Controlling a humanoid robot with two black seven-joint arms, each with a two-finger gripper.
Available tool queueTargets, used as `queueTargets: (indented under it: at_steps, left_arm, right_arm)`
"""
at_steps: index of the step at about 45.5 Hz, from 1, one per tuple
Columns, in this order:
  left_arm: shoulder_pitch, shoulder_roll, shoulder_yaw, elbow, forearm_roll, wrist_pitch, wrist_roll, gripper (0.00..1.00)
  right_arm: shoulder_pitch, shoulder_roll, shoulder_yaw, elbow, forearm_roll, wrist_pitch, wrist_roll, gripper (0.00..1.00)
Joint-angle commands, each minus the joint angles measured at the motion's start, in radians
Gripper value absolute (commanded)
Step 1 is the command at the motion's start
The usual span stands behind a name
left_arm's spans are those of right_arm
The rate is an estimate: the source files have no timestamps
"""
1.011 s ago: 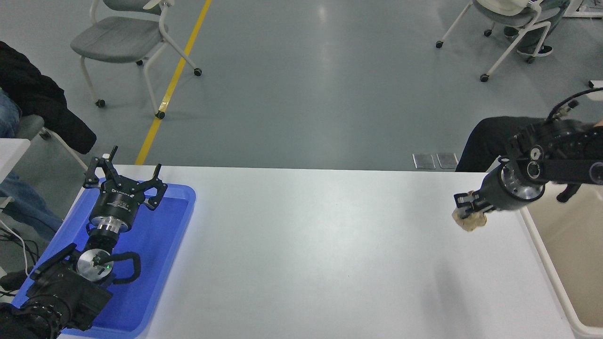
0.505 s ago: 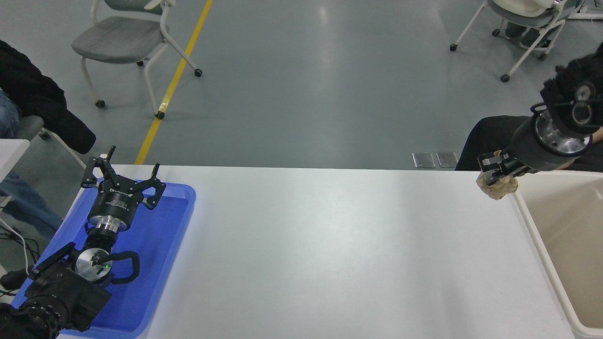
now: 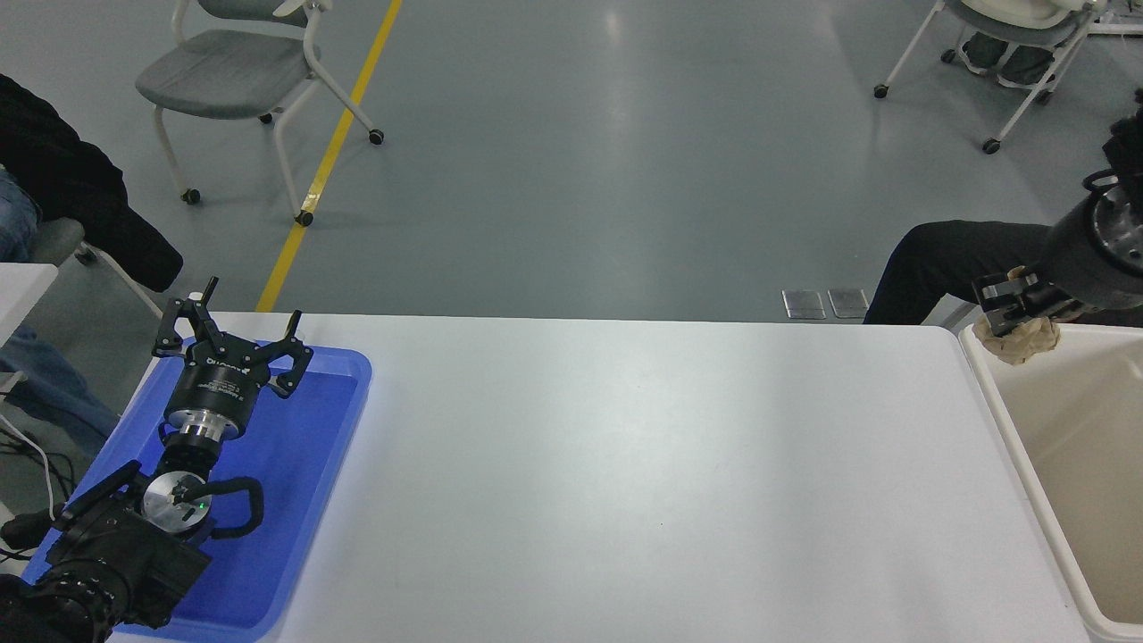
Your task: Pick up paper ball place in dustbin
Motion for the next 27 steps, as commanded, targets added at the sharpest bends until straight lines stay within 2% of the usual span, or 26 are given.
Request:
queueTargets:
  at_steps: [1, 7, 15, 22, 27]
  left_arm:
    - [0.0, 0.0, 0.0, 0.0, 0.0, 0.0, -0.001, 1.0]
    - [0.0, 0.0, 0.0, 0.0, 0.0, 0.0, -0.001, 1.0]
    - [0.0, 0.0, 0.0, 0.0, 0.0, 0.0, -0.001, 1.0]
    - [-0.002, 0.0, 0.0, 0.0, 0.0, 0.0, -0.001, 1.0]
    - [-0.002, 0.0, 0.0, 0.0, 0.0, 0.0, -0.001, 1.0]
  right_arm:
    - [-0.122, -0.171, -0.001, -0.192, -0.097, 0.0, 0.008, 0.0]
    - [-0.266, -0.259, 0.08, -0.347, -0.129, -0.014, 0.009, 0.0]
    - [-0.58, -0.314, 0.311, -0.607, -0.143, -0.039, 0.011, 0.0]
    - [-0.943, -0.288, 0.569, -0.85, -0.12, -0.135, 0.011, 0.0]
    - [-1.166, -0.213, 0.772, -1.019, -0.112, -0.172, 0.011, 0.0]
